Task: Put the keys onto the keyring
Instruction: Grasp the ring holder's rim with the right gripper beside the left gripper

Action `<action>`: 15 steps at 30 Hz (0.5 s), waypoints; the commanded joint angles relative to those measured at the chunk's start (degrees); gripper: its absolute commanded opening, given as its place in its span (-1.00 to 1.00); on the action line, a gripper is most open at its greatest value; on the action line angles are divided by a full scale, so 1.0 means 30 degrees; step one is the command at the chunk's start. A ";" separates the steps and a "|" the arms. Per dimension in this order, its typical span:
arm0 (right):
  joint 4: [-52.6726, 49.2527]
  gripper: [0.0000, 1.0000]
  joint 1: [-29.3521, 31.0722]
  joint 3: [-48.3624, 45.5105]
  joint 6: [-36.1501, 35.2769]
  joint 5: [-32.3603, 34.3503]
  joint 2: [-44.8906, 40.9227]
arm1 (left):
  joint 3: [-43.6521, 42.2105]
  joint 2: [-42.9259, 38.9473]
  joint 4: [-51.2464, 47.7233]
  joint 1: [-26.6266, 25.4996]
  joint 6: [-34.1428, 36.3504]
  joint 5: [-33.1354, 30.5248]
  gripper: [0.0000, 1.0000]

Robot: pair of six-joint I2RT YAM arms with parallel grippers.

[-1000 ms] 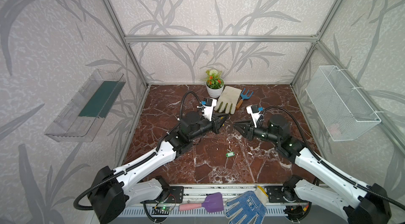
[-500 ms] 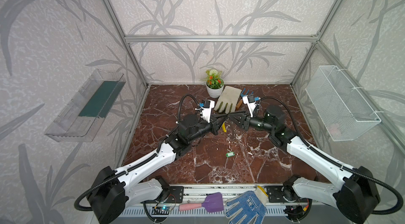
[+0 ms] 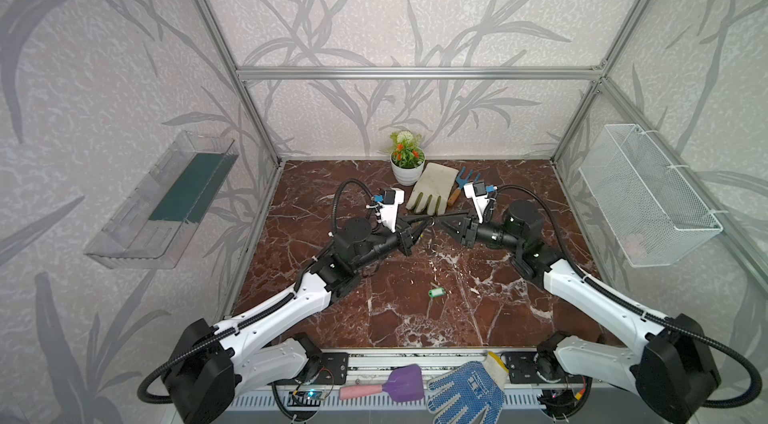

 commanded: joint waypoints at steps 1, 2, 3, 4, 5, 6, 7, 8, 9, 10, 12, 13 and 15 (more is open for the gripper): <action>0.2182 -0.57 -0.0036 -0.0288 0.0862 -0.1148 -0.0085 | 0.0253 -0.0038 0.0904 0.0053 -0.0350 0.0582 -1.00; 0.2445 -0.57 -0.0032 -0.0428 0.0889 -0.1181 -0.0113 | 0.0307 0.0006 0.0919 0.0040 -0.0419 0.0661 -1.00; 0.2708 -0.59 -0.0032 -0.0500 0.1299 -0.1261 -0.0131 | 0.0373 0.0064 0.0903 0.0062 -0.0490 0.0821 -1.00; 0.2891 -0.60 -0.0038 -0.0532 0.1534 -0.1368 -0.0113 | 0.0422 0.0121 0.0931 0.0043 -0.0579 0.0993 -1.00; 0.3027 -0.61 -0.0034 -0.0591 0.1591 -0.1414 -0.0084 | 0.0482 0.0191 0.0956 0.0040 -0.0626 0.1148 -1.00; 0.3203 -0.63 -0.0036 -0.0635 0.1671 -0.1488 -0.0028 | 0.0558 0.0284 0.0925 0.0055 -0.0683 0.1301 -1.00; 0.3429 -0.65 -0.0032 -0.0718 0.1799 -0.1555 0.0026 | 0.0630 0.0341 0.0902 0.0049 -0.0746 0.1342 -1.00; 0.3613 -0.66 -0.0051 -0.0750 0.1902 -0.1641 0.0084 | 0.0665 0.0383 0.0902 0.0049 -0.0800 0.1344 -1.00; 0.3848 -0.66 -0.0033 -0.0793 0.2043 -0.1734 0.0147 | 0.0705 0.0451 0.0904 0.0055 -0.0795 0.1344 -1.00; 0.4058 -0.66 -0.0034 -0.0865 0.2174 -0.1795 0.0195 | 0.0748 0.0526 0.0898 0.0040 -0.0786 0.1365 -1.00; 0.4407 -0.65 -0.0034 -0.0969 0.2387 -0.2040 0.0294 | 0.0807 0.0619 0.0878 0.0047 -0.0829 0.1288 -1.00; 0.4638 -0.65 -0.0043 -0.1041 0.2490 -0.2138 0.0298 | 0.0838 0.0665 0.0868 0.0054 -0.0829 0.1236 -1.00; 0.4759 -0.65 -0.0040 -0.1222 0.2510 -0.2058 0.0200 | 0.0854 0.0680 0.0844 0.0050 -0.0852 0.1066 -1.00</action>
